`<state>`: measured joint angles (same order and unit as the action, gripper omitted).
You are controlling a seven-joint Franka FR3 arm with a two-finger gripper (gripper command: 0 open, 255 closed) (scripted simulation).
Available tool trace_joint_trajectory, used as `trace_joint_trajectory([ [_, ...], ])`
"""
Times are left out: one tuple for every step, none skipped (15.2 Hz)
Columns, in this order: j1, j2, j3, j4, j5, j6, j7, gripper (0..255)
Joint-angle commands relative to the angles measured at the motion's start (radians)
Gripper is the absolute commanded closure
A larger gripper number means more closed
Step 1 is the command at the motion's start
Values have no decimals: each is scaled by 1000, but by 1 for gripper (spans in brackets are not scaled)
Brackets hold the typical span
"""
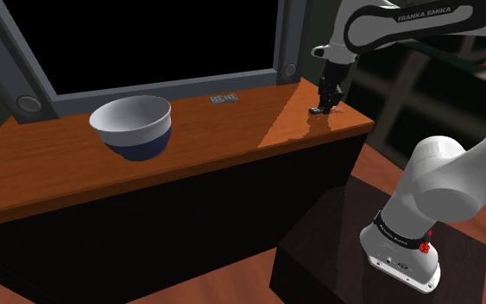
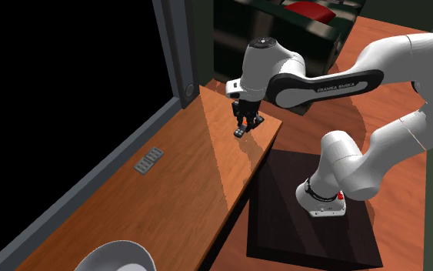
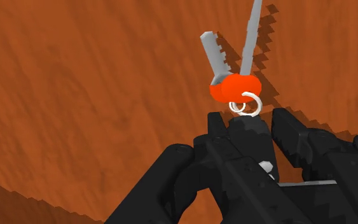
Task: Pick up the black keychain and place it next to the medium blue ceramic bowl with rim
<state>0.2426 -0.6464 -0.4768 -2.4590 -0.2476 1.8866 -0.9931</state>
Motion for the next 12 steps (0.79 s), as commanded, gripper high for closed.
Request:
trace_joint_trajectory([
  [1,1,3,16,2,-19,-1,255],
  [2,0,6,28,5,-33,-1,255],
  [3,-2,9,40,7,-46,0,255],
  [4,-3,12,53,9,-60,-1,255],
  [4,-3,15,65,11,-73,-1,255],
  [5,-4,18,78,14,-87,-1,255],
  [6,-4,21,91,16,-100,-1,255],
  [7,-4,24,105,18,-113,-1,255],
  [8,-3,27,118,20,-126,-1,255],
  [9,-3,29,132,22,-139,-1,255],
  [11,-2,32,145,24,-152,-2,255],
  [12,-1,34,159,27,-165,-2,255],
])
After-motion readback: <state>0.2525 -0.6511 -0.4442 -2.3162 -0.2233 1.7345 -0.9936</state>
